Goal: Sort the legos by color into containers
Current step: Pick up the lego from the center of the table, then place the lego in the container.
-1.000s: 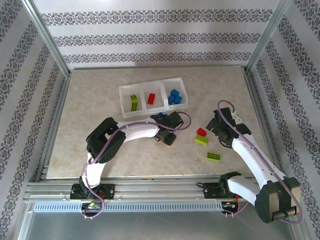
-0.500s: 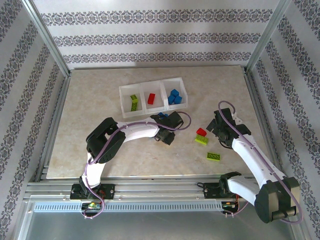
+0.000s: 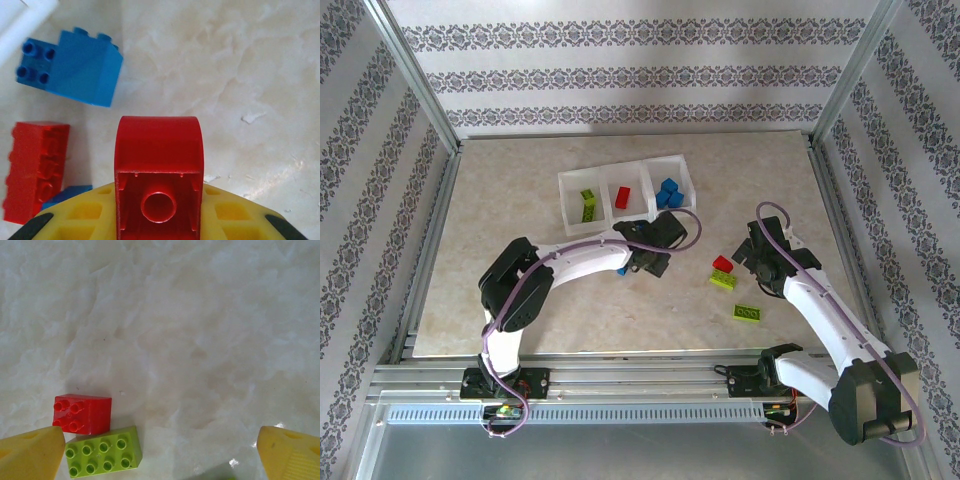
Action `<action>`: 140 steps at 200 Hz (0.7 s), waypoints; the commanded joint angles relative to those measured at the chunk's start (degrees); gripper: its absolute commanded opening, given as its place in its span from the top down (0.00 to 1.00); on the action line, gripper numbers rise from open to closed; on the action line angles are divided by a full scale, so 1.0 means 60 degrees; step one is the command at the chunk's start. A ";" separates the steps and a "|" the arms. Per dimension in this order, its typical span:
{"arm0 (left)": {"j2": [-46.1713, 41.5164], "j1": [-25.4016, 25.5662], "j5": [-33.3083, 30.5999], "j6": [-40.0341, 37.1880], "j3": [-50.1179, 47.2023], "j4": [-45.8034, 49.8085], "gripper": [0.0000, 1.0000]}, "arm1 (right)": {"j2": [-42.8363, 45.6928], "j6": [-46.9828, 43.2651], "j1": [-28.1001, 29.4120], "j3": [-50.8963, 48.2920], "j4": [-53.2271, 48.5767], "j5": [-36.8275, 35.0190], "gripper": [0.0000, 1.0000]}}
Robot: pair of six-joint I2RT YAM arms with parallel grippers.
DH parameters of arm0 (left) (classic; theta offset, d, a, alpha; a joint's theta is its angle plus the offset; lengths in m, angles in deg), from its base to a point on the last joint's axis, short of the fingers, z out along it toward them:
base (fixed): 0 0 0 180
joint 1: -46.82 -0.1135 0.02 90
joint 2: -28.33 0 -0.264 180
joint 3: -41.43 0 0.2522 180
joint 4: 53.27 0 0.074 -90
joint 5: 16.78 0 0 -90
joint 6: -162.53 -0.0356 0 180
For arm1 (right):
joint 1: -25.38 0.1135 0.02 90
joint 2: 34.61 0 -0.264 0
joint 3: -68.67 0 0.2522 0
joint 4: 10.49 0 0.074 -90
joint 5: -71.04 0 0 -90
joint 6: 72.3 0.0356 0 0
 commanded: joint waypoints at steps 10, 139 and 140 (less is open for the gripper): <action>-0.0251 -0.0735 -0.0468 0.0000 0.0620 0.0430 0.78 | 0.0011 0.0086 -0.0053 -0.0133 -0.0012 0.0006 0.02; 0.1294 -0.3121 -0.0592 -0.0496 0.3363 0.0986 0.73 | 0.0079 0.0116 -0.0049 -0.0178 0.0064 0.0263 0.02; 0.1314 -0.3129 -0.0590 -0.0511 0.3400 0.1001 0.73 | 0.0089 0.0116 -0.0055 -0.0178 0.0063 0.0272 0.02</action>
